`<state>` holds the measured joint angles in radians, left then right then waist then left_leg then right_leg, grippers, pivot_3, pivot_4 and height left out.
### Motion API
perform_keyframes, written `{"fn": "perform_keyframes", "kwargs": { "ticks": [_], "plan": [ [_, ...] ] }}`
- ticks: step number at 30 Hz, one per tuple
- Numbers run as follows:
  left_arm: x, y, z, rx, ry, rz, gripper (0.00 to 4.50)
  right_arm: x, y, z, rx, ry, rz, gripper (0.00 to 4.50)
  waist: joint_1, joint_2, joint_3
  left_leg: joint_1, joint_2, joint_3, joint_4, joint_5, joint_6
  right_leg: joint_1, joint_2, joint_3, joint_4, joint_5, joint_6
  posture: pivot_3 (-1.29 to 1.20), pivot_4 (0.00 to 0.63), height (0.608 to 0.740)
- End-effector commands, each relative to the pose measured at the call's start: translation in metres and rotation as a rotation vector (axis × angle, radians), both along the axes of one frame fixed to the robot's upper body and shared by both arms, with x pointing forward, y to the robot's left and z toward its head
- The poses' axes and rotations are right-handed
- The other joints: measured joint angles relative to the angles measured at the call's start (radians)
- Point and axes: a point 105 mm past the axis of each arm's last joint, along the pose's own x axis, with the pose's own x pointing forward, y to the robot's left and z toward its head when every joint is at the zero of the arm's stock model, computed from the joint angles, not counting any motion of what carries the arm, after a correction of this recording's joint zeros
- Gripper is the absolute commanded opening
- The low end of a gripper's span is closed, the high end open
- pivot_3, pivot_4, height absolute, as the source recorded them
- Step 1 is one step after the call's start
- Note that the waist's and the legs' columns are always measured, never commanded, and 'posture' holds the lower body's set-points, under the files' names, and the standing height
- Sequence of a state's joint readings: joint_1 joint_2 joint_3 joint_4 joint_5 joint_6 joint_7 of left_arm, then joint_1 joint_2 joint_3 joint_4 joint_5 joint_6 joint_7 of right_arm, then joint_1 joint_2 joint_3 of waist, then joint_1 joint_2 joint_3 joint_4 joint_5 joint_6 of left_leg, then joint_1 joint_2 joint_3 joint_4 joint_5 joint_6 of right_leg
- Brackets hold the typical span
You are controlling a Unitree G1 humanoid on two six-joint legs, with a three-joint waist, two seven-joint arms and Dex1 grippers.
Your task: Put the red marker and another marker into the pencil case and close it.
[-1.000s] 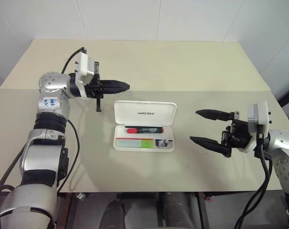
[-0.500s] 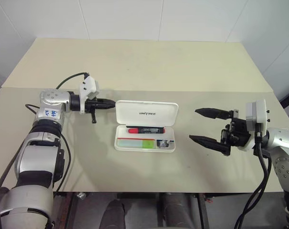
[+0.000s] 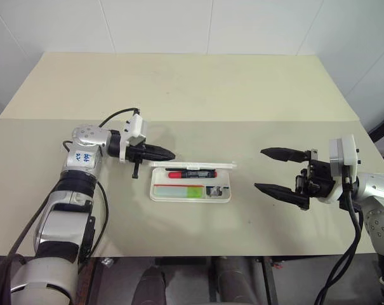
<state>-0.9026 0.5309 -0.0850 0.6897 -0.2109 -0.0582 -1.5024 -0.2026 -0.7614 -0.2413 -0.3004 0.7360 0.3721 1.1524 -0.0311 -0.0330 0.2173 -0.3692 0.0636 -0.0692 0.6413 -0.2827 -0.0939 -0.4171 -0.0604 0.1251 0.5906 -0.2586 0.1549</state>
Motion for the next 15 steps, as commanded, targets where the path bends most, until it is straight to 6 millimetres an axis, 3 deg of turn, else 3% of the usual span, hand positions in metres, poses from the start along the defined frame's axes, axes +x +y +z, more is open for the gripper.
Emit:
{"fn": "perform_keyframes", "kwargs": {
  "ticks": [1, 12, 15],
  "plan": [
    [-0.021, -0.002, -0.005, 0.103, -0.002, -0.147, 0.05, -0.002, 0.000, 0.007, 0.002, -0.038, 0.006, 4.50, 0.001, 0.000, 0.000, 0.000, 0.000, 0.000, 0.000, 0.000, 0.000, 0.000, 0.000, 0.000, 0.000, 0.000, 0.000, 0.00, 0.150, 0.740],
    [-0.020, 0.000, -0.050, 0.417, -0.126, -0.197, 0.05, -0.002, 0.002, 0.003, -0.006, -0.033, 0.000, 4.50, 0.002, 0.000, 0.000, 0.000, 0.000, 0.000, 0.001, 0.000, 0.000, 0.000, 0.000, 0.000, -0.002, -0.003, -0.006, 0.00, 0.150, 0.740],
    [-0.020, -0.005, -0.053, 0.413, -0.142, -0.217, 0.05, -0.002, 0.003, 0.003, -0.006, -0.034, -0.001, 4.50, 0.001, 0.001, -0.001, 0.001, 0.000, 0.000, 0.002, 0.000, 0.000, 0.002, 0.000, 0.000, -0.002, -0.004, -0.008, 0.00, 0.150, 0.740]
  ]
}}
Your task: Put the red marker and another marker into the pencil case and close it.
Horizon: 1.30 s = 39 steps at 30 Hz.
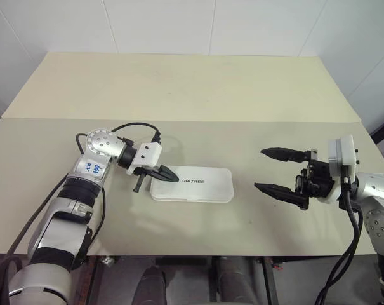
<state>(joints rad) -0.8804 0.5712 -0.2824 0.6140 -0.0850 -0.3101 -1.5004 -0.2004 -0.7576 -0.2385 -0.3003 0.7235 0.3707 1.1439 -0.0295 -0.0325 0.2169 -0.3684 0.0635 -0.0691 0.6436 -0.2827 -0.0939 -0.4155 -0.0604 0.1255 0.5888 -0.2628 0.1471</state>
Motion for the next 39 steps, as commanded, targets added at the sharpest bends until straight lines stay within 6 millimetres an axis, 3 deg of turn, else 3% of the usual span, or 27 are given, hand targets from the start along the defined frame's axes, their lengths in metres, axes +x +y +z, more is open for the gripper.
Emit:
{"fn": "perform_keyframes", "kwargs": {
  "ticks": [1, 7, 14, 17, 23, 29, 34, 39],
  "plan": [
    [-0.004, 0.004, -0.023, 0.085, 0.047, -0.021, 0.05, -0.003, 0.004, 0.005, -0.001, -0.035, 0.012, 4.50, -0.001, 0.000, 0.000, 0.000, 0.000, 0.000, 0.001, 0.000, 0.000, 0.001, 0.000, 0.000, 0.000, 0.000, 0.000, 0.00, 0.150, 0.740],
    [0.006, -0.017, 0.011, -0.198, 0.012, -0.007, 0.05, -0.001, 0.003, 0.006, -0.006, -0.039, 0.011, 4.50, 0.001, 0.000, 0.000, -0.001, 0.000, 0.000, 0.004, 0.000, 0.000, 0.002, 0.000, 0.000, -0.002, 0.001, 0.000, 0.00, 0.150, 0.740],
    [0.001, -0.012, 0.045, -0.509, 0.040, -0.023, 0.05, 0.001, 0.002, 0.006, -0.011, -0.038, 0.011, 4.50, -0.002, 0.000, 0.000, -0.001, 0.000, 0.000, 0.001, -0.002, 0.004, 0.000, 0.000, 0.000, 0.000, 0.002, 0.002, 0.00, 0.150, 0.740],
    [-0.007, 0.001, 0.052, -0.565, 0.091, -0.020, 0.60, 0.002, 0.002, 0.006, -0.015, -0.037, 0.012, 4.50, -0.002, 0.000, 0.000, -0.001, 0.000, 0.000, 0.001, -0.004, 0.006, 0.000, 0.000, 0.000, 0.000, 0.002, 0.004, 0.00, 0.150, 0.740],
    [-0.022, 0.018, 0.060, -0.613, 0.153, 0.019, 2.56, 0.003, -0.002, 0.007, -0.031, -0.029, 0.018, 4.50, -0.001, 0.001, 0.000, -0.001, 0.000, 0.000, 0.001, -0.005, 0.010, -0.001, 0.000, -0.001, 0.002, 0.003, 0.008, 0.00, 0.150, 0.740],
    [-0.032, 0.035, 0.067, -0.646, 0.150, 0.080, 4.47, 0.008, -0.007, 0.011, -0.034, -0.028, 0.015, 4.50, 0.000, 0.001, 0.000, -0.001, 0.000, 0.000, 0.003, -0.005, 0.009, 0.000, 0.000, -0.001, 0.001, 0.000, 0.002, 0.00, 0.150, 0.740],
    [-0.036, 0.062, 0.064, -0.624, 0.157, 0.185, 4.47, 0.011, 0.009, 0.015, -0.013, -0.034, 0.066, 4.50, -0.009, 0.001, 0.001, 0.000, 0.000, 0.000, 0.002, -0.005, 0.010, -0.001, 0.000, -0.001, 0.001, 0.000, 0.002, 0.00, 0.150, 0.740],
    [-0.032, 0.063, 0.070, -0.647, 0.109, 0.215, 4.47, 0.014, 0.014, 0.019, 0.000, -0.059, 0.077, 4.50, -0.004, 0.001, 0.001, -0.001, 0.000, 0.000, 0.002, -0.005, 0.009, -0.001, 0.000, -0.001, 0.001, 0.000, 0.001, 0.00, 0.150, 0.740]
  ]
}}
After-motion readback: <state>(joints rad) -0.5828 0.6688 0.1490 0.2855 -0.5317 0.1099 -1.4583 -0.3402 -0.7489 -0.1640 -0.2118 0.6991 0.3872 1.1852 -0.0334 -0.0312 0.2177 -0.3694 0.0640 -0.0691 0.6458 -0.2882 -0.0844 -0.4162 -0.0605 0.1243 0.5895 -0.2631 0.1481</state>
